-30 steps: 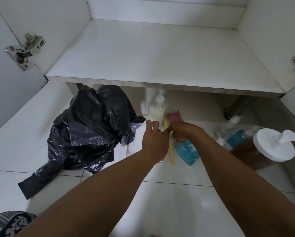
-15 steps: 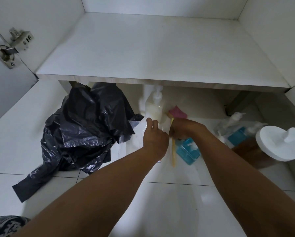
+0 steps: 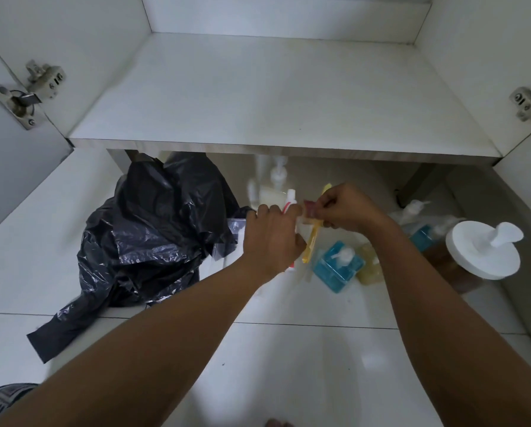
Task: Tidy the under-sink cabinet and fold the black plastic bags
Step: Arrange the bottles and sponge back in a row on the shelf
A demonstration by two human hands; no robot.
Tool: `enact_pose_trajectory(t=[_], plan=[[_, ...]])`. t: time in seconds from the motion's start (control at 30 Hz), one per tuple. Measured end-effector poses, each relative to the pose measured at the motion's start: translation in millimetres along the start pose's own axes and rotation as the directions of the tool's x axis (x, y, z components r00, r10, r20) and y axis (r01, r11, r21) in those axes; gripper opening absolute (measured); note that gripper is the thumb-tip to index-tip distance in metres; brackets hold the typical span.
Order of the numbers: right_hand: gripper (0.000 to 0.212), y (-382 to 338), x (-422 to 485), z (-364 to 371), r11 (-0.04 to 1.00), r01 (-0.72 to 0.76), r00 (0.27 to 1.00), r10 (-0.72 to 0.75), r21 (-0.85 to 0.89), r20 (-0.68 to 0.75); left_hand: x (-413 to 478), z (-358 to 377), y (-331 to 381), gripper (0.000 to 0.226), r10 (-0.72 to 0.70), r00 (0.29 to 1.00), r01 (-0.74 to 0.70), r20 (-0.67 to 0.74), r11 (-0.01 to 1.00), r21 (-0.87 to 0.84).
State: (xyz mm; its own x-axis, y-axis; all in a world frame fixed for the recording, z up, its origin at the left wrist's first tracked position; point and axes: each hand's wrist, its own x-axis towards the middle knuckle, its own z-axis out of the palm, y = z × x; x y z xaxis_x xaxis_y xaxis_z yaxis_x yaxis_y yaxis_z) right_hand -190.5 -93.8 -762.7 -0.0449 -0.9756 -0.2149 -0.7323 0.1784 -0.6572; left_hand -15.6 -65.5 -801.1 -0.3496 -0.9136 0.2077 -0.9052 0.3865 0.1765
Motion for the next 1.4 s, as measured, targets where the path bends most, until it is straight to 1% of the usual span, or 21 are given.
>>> enact_pose_trajectory(t=[0.03, 0.1, 0.17, 0.23, 0.33, 0.43, 0.57, 0.67, 0.77, 0.83, 1.0, 1.23, 1.33, 1.4], plan=[[0.012, -5, -2, 2, 0.999, -0.005, 1.000, 0.004, 0.039, 0.009, -1, -7, -8, 0.043, -0.015, 1.000, 0.014, -0.006, 0.996, -0.084], [0.009, -16, -4, 13, 0.997, -0.013, 0.998, 0.009, 0.073, 0.059, -6, -18, -25, 0.045, -0.065, 0.998, 0.070, 0.027, 0.972, -0.225], [0.007, -29, -7, 30, 0.999, -0.009, 0.992, 0.004, 0.045, 0.126, -13, -25, -42, 0.047, -0.117, 0.990, 0.135, 0.081, 0.951, -0.277], [0.007, -39, -9, 49, 1.000, 0.025, 0.983, -0.026, 0.005, 0.184, -20, -29, -57, 0.048, -0.147, 0.980, 0.179, 0.130, 0.943, -0.281], [0.009, -57, -11, 78, 0.995, 0.097, 0.970, -0.096, 0.005, 0.225, -29, -33, -76, 0.048, -0.162, 0.971, 0.204, 0.173, 0.943, -0.263], [0.011, -70, -10, 102, 0.984, 0.164, 0.972, -0.150, -0.068, 0.179, -34, -31, -84, 0.044, -0.161, 0.960, 0.213, 0.230, 0.952, -0.220], [0.011, -71, -3, 113, 0.983, 0.142, 0.987, -0.132, -0.120, 0.092, -36, -24, -89, 0.045, -0.185, 0.940, 0.244, 0.286, 0.952, -0.186], [0.018, -67, -2, 121, 0.976, 0.132, 0.988, -0.116, -0.174, 0.099, -37, -16, -90, 0.044, -0.171, 0.934, 0.232, 0.315, 0.958, -0.167], [0.025, -65, -4, 132, 0.965, 0.171, 0.981, -0.148, -0.199, 0.127, -39, -8, -91, 0.043, -0.167, 0.929, 0.218, 0.329, 0.968, -0.124], [0.024, -65, -4, 137, 0.964, 0.174, 0.982, -0.153, -0.203, 0.114, -40, -3, -91, 0.041, -0.179, 0.928, 0.217, 0.326, 0.973, -0.083], [0.028, -63, -1, 146, 0.967, 0.150, 0.987, -0.133, -0.206, 0.094, -42, 4, -89, 0.039, -0.164, 0.943, 0.169, 0.289, 0.986, 0.008], [0.020, -59, 0, 150, 0.967, 0.152, 0.987, -0.138, -0.207, 0.079, -43, 11, -93, 0.031, -0.142, 0.956, 0.115, 0.255, 0.986, 0.119], [0.020, -60, 0, 151, 0.963, 0.163, 0.985, -0.147, -0.216, 0.089, -45, 14, -97, 0.029, -0.133, 0.969, 0.112, 0.207, 0.987, 0.112], [0.020, -61, 1, 152, 0.960, 0.167, 0.985, -0.151, -0.227, 0.086, -48, 14, -100, 0.034, -0.121, 0.980, 0.106, 0.160, 0.989, 0.100]])
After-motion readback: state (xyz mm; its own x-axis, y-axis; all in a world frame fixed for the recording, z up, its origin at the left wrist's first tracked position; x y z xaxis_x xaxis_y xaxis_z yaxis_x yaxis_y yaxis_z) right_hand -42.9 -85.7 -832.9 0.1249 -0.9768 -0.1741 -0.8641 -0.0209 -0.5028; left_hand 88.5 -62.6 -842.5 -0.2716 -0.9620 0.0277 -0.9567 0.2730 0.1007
